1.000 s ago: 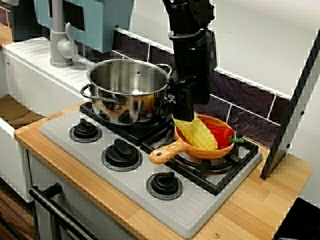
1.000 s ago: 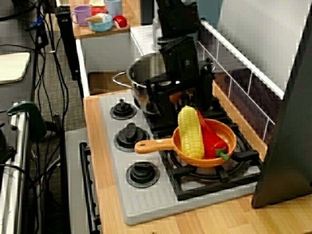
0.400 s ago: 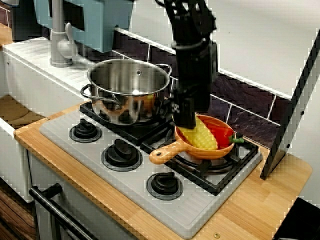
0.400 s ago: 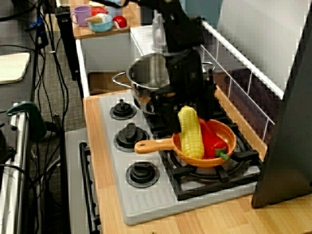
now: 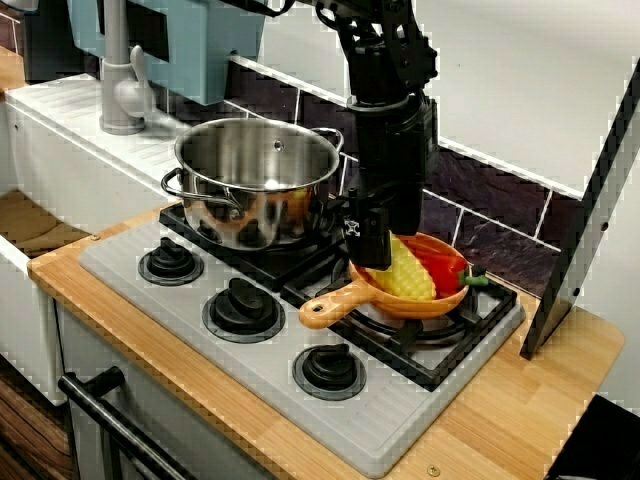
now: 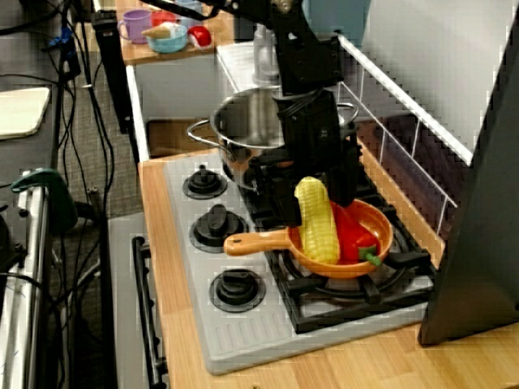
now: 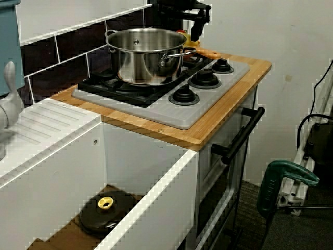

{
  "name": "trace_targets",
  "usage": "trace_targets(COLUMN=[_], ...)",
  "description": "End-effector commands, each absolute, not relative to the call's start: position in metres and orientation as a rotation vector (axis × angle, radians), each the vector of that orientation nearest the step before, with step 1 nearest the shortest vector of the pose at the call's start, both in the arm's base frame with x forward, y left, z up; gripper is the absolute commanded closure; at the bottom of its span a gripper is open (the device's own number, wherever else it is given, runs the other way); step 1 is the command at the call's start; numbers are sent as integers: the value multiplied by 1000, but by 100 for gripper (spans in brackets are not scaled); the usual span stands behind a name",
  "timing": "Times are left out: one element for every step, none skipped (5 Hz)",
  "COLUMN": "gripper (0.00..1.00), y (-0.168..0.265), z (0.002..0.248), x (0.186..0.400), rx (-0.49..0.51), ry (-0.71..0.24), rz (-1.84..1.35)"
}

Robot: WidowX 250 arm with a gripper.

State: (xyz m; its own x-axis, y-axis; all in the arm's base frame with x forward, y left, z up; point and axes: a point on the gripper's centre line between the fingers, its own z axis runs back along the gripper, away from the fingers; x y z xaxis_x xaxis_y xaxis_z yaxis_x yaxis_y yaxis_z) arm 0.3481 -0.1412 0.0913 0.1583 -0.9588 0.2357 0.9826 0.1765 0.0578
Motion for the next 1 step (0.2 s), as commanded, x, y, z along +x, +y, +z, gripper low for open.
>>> trace_targets(gripper=[100], y=[-138], z=[109], x=[346], rx=[-93], ry=[-322], rz=[-1420])
